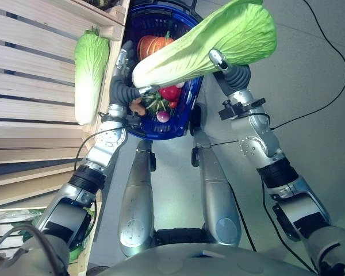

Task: Pick up fruits and vegetables into the basket

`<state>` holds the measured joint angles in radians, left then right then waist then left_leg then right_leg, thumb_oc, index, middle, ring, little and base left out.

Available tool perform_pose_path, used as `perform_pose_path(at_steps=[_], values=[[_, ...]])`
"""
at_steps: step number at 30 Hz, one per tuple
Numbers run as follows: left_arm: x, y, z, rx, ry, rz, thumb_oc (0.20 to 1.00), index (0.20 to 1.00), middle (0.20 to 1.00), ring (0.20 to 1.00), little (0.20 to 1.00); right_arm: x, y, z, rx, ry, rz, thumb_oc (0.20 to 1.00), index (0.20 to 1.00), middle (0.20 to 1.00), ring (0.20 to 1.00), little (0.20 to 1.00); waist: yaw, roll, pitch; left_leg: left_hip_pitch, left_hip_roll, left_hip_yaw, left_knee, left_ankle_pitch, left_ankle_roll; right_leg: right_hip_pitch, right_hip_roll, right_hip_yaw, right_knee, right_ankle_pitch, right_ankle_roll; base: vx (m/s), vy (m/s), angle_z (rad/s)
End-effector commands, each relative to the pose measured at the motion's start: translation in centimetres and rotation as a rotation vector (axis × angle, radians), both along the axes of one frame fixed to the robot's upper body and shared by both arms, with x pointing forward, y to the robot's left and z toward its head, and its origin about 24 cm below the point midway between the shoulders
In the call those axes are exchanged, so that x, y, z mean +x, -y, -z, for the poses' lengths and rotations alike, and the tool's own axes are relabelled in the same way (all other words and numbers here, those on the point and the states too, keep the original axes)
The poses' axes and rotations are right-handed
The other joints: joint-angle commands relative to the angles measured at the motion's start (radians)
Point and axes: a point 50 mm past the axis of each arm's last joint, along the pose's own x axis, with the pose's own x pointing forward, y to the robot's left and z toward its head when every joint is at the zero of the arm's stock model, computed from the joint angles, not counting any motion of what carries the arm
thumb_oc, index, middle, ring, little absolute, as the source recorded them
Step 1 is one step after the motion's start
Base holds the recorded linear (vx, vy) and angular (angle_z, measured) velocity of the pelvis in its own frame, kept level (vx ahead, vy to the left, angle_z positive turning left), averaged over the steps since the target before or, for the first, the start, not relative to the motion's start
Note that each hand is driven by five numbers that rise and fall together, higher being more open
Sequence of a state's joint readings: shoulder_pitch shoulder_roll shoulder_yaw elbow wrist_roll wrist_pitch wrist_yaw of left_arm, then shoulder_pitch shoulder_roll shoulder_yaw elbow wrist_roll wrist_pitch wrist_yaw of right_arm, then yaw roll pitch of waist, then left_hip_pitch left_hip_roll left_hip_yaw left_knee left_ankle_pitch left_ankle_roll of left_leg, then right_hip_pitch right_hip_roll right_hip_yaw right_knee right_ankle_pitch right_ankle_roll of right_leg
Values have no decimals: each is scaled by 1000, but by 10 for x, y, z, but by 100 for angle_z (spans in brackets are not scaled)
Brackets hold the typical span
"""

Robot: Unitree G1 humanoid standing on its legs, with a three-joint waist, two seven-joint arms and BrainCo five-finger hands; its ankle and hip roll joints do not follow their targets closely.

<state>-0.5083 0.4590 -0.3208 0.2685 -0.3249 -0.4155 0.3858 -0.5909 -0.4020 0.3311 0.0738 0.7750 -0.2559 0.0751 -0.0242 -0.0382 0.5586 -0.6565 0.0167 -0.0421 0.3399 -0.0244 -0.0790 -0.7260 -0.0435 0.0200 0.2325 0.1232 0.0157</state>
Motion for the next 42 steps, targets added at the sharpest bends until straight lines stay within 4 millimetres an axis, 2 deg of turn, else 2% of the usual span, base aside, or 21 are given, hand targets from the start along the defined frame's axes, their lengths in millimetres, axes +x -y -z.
perform_pose_path(at_steps=[1,10,12,16,22,30,42], values=[[-2,-52,-32,-227,152,-260,1000,1000,1000,1000,1000,-19,6,-1,-50,73,22,200,200,200,200,200,-10,24,-39,5,-64,21,-130,74,29,63,52,-77,67,-145,41,-3,35,1],[5,-81,-20,-241,82,-448,1000,1000,1000,1000,1000,-17,21,-12,-84,151,184,200,200,200,200,200,-21,33,-39,-4,-60,29,-123,80,25,53,55,-75,74,-149,32,-4,33,0],[7,-85,-11,-237,42,-489,1000,1000,1000,1000,1000,-16,26,-15,-73,166,241,200,200,200,200,200,-25,36,-39,-1,-60,31,-118,72,24,55,54,-73,80,-159,32,1,40,0],[10,-87,1,-194,-7,-539,1000,1000,1000,1000,1000,-13,22,-16,-110,170,273,200,200,200,200,200,-26,43,-39,-2,-62,32,-114,70,25,52,53,-72,81,-160,30,-3,26,-1],[15,-92,7,-108,-67,-587,1000,1000,1000,1000,1000,-4,10,-17,-233,153,249,200,200,200,200,200,-17,53,-39,-8,-66,30,-114,79,24,45,45,-77,77,-152,29,-4,5,0],[27,-100,8,-21,-156,-590,1000,1000,1000,1000,1000,30,-9,-16,-378,17,227,200,200,200,200,200,19,61,-39,-2,-67,27,-95,74,17,52,32,-99,92,-164,24,0,0,0],[42,-90,-4,50,-178,-525,1000,1000,1000,1000,1000,73,-10,-16,-522,-168,320,200,200,200,200,200,70,83,-39,-14,-78,8,-67,68,17,38,22,-128,128,-172,16,15,-26,6]])
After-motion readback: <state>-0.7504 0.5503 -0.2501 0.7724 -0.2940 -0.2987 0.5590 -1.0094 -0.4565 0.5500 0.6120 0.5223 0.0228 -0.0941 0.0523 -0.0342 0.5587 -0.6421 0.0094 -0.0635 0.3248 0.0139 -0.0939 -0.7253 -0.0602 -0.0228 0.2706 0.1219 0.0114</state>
